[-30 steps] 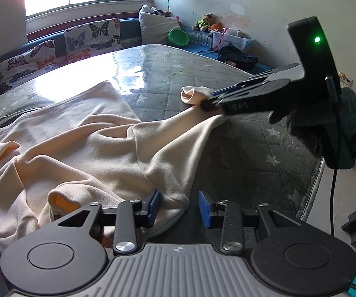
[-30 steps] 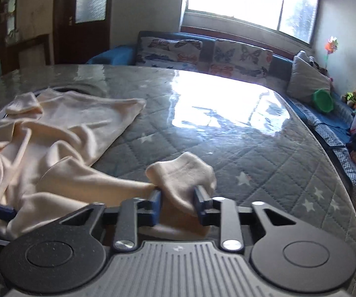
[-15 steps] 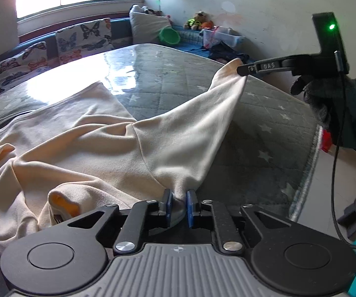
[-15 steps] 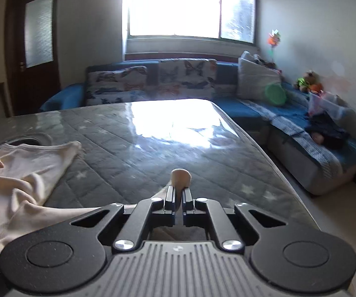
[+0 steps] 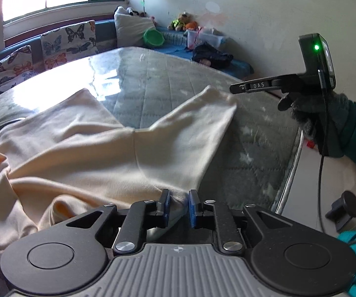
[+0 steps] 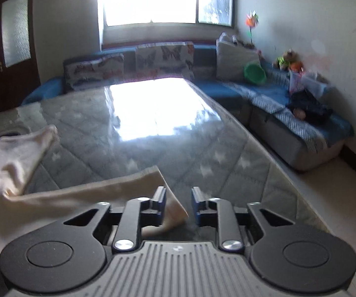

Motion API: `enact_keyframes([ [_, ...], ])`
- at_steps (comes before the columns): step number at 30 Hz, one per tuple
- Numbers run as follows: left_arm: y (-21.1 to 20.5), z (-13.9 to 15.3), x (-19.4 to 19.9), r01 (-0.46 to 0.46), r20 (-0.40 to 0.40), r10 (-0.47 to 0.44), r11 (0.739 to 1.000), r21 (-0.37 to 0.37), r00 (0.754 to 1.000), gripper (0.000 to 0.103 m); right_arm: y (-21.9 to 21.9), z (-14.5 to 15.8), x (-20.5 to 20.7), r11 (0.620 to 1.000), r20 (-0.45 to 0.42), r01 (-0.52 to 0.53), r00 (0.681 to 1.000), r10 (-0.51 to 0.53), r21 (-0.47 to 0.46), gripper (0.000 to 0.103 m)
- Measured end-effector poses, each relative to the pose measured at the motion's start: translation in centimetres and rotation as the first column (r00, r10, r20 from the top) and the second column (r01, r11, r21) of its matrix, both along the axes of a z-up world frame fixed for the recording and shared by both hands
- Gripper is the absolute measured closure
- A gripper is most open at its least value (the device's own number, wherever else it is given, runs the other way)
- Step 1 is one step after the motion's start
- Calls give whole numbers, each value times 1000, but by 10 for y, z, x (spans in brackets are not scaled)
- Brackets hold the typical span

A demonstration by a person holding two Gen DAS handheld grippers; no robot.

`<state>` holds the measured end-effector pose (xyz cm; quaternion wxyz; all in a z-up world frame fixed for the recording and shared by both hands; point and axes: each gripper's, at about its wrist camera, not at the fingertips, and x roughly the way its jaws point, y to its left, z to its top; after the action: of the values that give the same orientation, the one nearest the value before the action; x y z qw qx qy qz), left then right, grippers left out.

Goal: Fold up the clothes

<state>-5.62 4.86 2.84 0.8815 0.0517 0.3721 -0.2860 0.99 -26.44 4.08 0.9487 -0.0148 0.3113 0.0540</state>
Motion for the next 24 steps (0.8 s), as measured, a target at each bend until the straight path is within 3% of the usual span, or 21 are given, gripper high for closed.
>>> enact_keyframes([
  [4, -3, 1, 8, -40, 4, 40, 999, -7, 999, 72, 17, 1, 7, 997, -11, -74, 997, 74, 28, 65],
  [10, -10, -11, 10, -31, -38, 31, 1000, 0, 999, 71, 34, -22, 15, 991, -86, -128, 988, 131, 40, 59],
  [16, -8, -8, 7, -27, -33, 27, 1000, -12, 999, 65, 39, -11, 28, 987, -86, -159, 984, 159, 3, 59],
  [19, -3, -4, 12, -57, -18, 57, 998, -20, 998, 59, 52, 2, 41, 974, -81, -226, 971, 226, 12, 59],
  [24, 3, -7, 20, -93, -27, 92, 996, -18, 995, 59, 90, 14, 73, 940, -83, -339, 936, 342, 48, 60],
])
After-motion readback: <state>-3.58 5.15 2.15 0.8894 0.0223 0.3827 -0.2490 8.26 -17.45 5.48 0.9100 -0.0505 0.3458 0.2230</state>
